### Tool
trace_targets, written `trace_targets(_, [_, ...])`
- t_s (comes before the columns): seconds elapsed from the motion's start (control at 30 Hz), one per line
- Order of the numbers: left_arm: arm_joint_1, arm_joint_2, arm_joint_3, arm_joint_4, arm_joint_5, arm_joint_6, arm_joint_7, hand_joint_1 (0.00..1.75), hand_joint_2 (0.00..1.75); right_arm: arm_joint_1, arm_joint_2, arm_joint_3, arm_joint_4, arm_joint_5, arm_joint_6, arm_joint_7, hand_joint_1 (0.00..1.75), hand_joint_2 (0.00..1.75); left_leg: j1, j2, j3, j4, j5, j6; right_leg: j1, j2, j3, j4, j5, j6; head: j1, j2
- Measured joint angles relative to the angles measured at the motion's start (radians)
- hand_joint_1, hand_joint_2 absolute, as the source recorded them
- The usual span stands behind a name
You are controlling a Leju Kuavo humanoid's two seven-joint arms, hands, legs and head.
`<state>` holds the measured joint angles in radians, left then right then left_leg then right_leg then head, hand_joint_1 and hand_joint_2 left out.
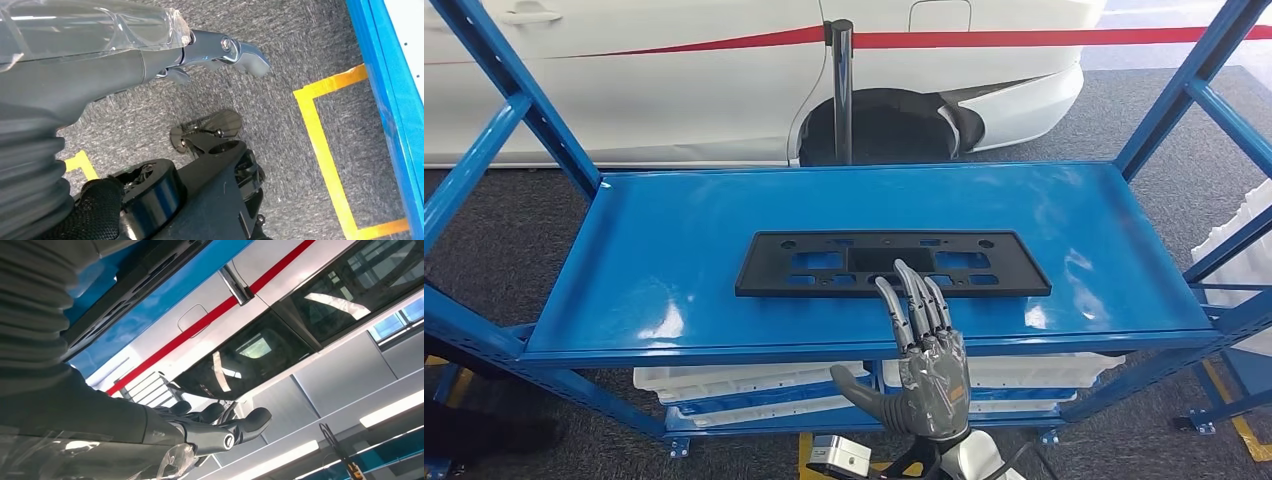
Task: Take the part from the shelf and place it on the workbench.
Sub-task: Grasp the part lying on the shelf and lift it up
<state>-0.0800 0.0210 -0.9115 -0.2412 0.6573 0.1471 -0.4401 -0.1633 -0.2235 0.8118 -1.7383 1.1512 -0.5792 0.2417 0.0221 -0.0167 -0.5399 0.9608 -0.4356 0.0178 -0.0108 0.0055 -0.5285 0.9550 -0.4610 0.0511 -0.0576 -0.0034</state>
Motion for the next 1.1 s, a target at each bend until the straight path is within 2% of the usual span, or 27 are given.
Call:
trace_targets(0.23, [-0.002, 0.000, -0.001, 0.000, -0.005, 0.014, 0.018, 0.00, 1.75, 0.000, 0.000, 0.000, 0.000, -0.003, 0.004, -0.002, 0.00, 0.00, 0.000, 0.000, 0.000, 0.000, 0.000, 0.000, 0.000, 0.000, 0.000, 0.000, 0.000, 0.000, 0.000, 0.000])
trace_targets(0.27, [-0.002, 0.000, -0.001, 0.000, 0.000, 0.017, 0.019, 0.00, 1.75, 0.000, 0.000, 0.000, 0.000, -0.003, 0.004, -0.002, 0.44, 0.00, 0.000, 0.000, 0.000, 0.000, 0.000, 0.000, 0.000, 0.000, 0.000, 0.000, 0.000, 0.000, 0.000, 0.000])
trace_targets(0.37, [-0.002, 0.000, -0.001, 0.000, 0.013, 0.021, 0.019, 0.00, 0.44, 0.000, 0.000, 0.000, 0.000, -0.002, 0.006, 0.000, 1.75, 1.31, 0.000, 0.000, 0.000, 0.000, 0.000, 0.000, 0.000, 0.000, 0.000, 0.000, 0.000, 0.000, 0.000, 0.000])
trace_targets(0.4, [-0.001, 0.000, -0.001, 0.000, 0.016, 0.019, 0.021, 0.00, 0.00, 0.000, 0.000, 0.000, 0.000, -0.001, 0.007, 0.000, 1.75, 1.75, 0.000, 0.000, 0.000, 0.000, 0.000, 0.000, 0.000, 0.000, 0.000, 0.000, 0.000, 0.000, 0.000, 0.000])
trace_targets(0.47, [0.000, 0.000, -0.001, 0.001, 0.025, 0.009, 0.030, 0.00, 0.00, 0.000, 0.000, 0.000, 0.000, 0.006, 0.012, -0.003, 1.75, 1.75, 0.000, 0.000, 0.000, 0.000, 0.000, 0.000, 0.000, 0.000, 0.000, 0.000, 0.000, 0.000, 0.000, 0.000])
trace_targets(0.5, [0.001, 0.000, -0.001, 0.001, 0.029, 0.001, 0.035, 0.00, 0.00, -0.001, 0.000, 0.000, 0.000, 0.010, 0.014, -0.006, 1.61, 1.75, 0.000, 0.000, 0.000, 0.000, 0.000, 0.000, 0.000, 0.000, 0.000, 0.000, 0.000, 0.000, 0.000, 0.000])
trace_targets(0.6, [0.005, 0.000, -0.001, 0.002, 0.032, -0.014, 0.041, 0.00, 0.00, -0.001, 0.000, 0.000, 0.000, 0.022, 0.016, -0.012, 0.30, 0.44, 0.000, 0.000, 0.000, 0.000, 0.000, 0.000, 0.000, 0.000, 0.000, 0.000, 0.000, 0.000, 0.000, 0.000])
trace_targets(0.63, [0.007, 0.000, -0.002, 0.002, 0.033, -0.016, 0.040, 0.00, 0.00, -0.001, 0.000, 0.000, 0.000, 0.022, 0.015, -0.011, 0.00, 0.00, 0.000, 0.000, 0.000, 0.000, 0.000, 0.000, 0.000, 0.000, 0.000, 0.000, 0.000, 0.000, 0.000, 0.000])
trace_targets(1.1, [0.026, 0.000, -0.015, 0.008, 0.029, -0.001, 0.038, 0.00, 0.00, -0.001, 0.000, 0.000, 0.000, -0.008, 0.009, -0.006, 0.00, 0.00, 0.000, 0.000, 0.000, 0.000, 0.000, 0.000, 0.000, 0.000, 0.000, 0.000, 0.000, 0.000, 0.000, 0.000])
